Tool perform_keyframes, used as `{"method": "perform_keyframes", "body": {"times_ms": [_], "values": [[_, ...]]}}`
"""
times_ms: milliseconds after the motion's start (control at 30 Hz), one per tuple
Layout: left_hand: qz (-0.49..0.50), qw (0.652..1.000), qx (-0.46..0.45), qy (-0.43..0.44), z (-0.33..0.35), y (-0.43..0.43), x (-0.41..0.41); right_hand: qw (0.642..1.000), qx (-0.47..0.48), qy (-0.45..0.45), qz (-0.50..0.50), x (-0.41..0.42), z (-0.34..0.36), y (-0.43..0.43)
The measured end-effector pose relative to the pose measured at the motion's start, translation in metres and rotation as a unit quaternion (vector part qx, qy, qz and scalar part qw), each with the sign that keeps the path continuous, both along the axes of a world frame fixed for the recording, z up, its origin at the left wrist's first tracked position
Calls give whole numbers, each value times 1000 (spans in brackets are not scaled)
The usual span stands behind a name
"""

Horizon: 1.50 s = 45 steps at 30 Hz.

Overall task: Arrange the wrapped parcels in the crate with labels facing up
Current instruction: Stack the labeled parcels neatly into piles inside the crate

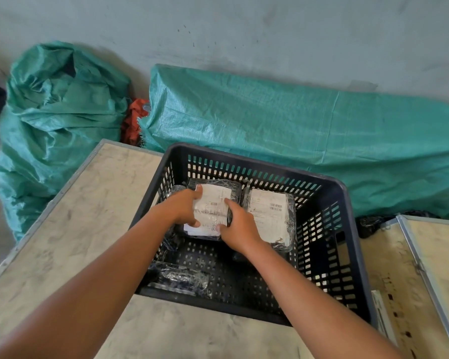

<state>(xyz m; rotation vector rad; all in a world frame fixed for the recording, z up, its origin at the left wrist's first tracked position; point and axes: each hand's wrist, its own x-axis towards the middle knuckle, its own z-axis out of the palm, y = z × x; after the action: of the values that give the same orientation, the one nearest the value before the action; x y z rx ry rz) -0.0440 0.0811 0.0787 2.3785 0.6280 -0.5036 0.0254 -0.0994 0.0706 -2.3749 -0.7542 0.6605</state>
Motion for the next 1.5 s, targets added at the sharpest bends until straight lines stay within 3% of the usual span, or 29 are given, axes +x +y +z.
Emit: {"method": "perform_keyframes", "body": {"times_ms": [167, 567, 700, 833, 967, 1167, 1433, 1500], "values": [[-49, 992, 114, 30, -7, -23, 8, 990, -20, 138, -20, -7, -15, 16], [-28, 984, 118, 127, -40, -36, 35, 979, -198, 51, 27, -5, -38, 39], [-27, 981, 131, 143, -57, -42, 30, 974, -222, 49, 24, -10, -57, 38], [-47, 980, 109, 160, -76, -48, 19, 985, -173, 22, 7, -20, -78, 26], [-12, 977, 96, 192, -85, -48, 26, 982, -190, 5, 20, -13, -92, 25], [-7, 975, 125, 186, -98, -51, 27, 971, -229, -12, 61, -19, -86, 29], [15, 987, 120, 101, -57, -48, 15, 984, -161, 34, 68, -9, -70, 15], [-4, 995, 92, 40, -30, -47, 8, 989, -123, 56, 60, -8, -63, 11]]}}
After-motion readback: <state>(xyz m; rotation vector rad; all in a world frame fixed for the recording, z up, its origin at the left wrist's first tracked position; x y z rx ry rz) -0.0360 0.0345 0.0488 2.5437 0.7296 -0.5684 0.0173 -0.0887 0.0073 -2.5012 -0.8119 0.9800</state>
